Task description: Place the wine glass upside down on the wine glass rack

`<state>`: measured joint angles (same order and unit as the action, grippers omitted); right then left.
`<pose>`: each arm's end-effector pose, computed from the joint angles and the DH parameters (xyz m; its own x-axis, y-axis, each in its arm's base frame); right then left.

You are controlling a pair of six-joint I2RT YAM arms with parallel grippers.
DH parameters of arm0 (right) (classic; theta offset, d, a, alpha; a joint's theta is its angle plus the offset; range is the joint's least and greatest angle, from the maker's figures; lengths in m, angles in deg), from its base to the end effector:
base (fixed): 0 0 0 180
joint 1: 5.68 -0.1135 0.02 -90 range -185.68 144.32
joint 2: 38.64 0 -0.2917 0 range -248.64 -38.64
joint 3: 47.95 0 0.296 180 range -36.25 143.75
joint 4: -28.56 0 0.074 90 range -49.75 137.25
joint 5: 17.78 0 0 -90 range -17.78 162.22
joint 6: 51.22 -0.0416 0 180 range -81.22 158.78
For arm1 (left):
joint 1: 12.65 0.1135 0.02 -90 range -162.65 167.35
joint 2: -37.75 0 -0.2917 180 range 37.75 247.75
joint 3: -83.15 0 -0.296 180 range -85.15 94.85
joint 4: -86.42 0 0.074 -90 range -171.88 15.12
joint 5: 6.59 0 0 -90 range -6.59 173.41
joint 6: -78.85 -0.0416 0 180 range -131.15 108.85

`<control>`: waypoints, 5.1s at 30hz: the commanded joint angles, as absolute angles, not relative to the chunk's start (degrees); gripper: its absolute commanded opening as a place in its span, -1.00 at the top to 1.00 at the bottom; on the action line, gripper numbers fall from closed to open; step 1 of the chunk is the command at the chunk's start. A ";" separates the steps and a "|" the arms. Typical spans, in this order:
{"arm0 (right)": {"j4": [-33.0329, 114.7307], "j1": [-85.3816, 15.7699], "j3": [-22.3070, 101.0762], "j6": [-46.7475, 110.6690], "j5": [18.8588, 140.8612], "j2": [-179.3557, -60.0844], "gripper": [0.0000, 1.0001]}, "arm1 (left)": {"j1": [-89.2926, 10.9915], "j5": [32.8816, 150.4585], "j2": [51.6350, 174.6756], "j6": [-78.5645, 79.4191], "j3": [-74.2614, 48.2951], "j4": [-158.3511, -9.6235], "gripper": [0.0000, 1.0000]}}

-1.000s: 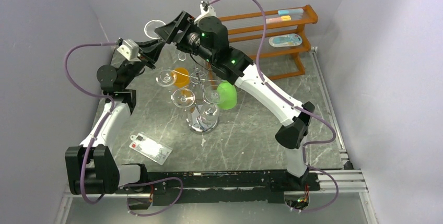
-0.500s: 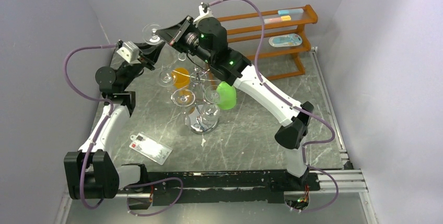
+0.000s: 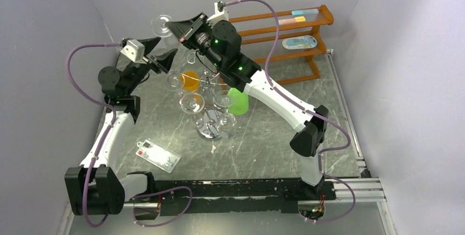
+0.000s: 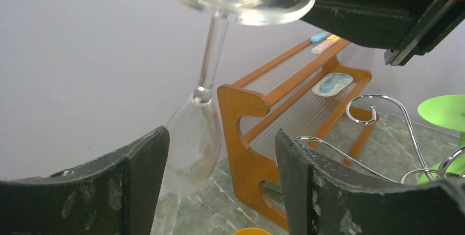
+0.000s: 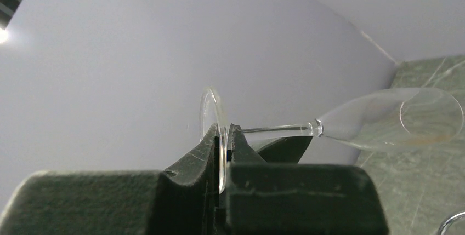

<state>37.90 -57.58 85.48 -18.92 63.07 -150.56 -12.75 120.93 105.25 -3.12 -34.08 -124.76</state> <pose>0.3241 0.4026 0.5169 -0.5061 0.7070 -0.4940 -0.4738 0.2507 0.8442 0.2991 -0.0259 0.4062 0.3647 -0.1114 -0.9244 0.6035 0.7843 0.1435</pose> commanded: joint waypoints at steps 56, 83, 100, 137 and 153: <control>54.26 -51.91 54.54 -19.02 54.97 -122.32 1.00 | -10.86 102.85 109.54 0.84 -18.85 -88.09 -0.43; 52.55 -49.71 57.79 -7.60 48.09 -125.50 1.00 | -10.54 100.64 105.51 -1.97 -23.92 -92.27 -0.49; 55.34 -48.31 60.02 -8.27 57.30 -130.01 0.82 | -10.54 100.33 105.34 -2.12 -24.65 -92.47 -0.48; 59.94 -48.65 54.39 3.85 53.34 -115.95 -0.43 | -10.17 109.91 123.78 2.48 -10.98 -68.91 -0.65; 59.39 -48.60 42.81 3.94 51.07 -101.75 -0.47 | -16.22 108.68 127.07 -0.20 -12.56 -62.56 -0.87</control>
<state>59.85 -48.60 44.92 3.51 52.65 -104.44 -14.59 109.08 125.12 0.38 -12.97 -65.55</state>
